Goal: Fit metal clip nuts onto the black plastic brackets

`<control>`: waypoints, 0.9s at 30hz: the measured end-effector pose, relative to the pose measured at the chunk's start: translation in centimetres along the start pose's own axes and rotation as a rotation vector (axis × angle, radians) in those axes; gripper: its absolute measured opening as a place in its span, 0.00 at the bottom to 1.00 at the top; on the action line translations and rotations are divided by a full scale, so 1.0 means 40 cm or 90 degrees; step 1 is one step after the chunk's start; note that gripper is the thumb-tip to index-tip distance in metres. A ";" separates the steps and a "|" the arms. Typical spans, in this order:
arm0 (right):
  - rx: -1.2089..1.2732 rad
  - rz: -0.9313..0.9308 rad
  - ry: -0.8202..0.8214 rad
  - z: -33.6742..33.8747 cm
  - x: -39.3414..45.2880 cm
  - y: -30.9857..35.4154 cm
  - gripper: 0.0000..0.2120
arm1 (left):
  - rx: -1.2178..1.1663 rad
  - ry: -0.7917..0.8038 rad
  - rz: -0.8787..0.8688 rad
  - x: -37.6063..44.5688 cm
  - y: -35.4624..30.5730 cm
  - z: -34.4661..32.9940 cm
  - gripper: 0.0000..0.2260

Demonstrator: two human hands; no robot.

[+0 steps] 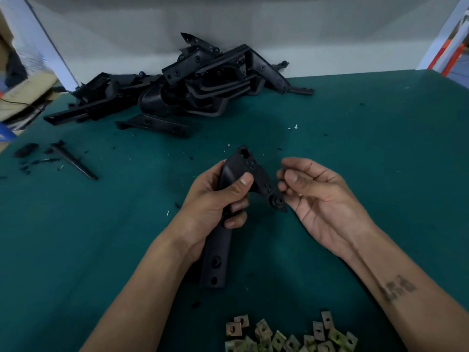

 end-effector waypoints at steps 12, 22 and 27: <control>0.012 0.034 0.003 -0.023 -0.011 -0.002 0.07 | -0.002 0.028 0.008 -0.004 0.004 -0.008 0.11; -0.107 0.063 0.000 -0.034 -0.037 0.010 0.06 | -0.024 0.047 0.014 -0.005 0.000 -0.011 0.09; -0.116 0.076 0.009 -0.033 -0.035 0.010 0.06 | -0.040 0.042 0.015 -0.006 -0.004 -0.001 0.09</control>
Point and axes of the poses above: each hand's wrist, its own x-axis towards the middle knuckle, its own z-axis out of the back of the hand, y = z × x, the point moved 8 cm from there along x, towards the middle knuckle, and after that the axes turned 8 degrees about -z, right-handed, at the moved point
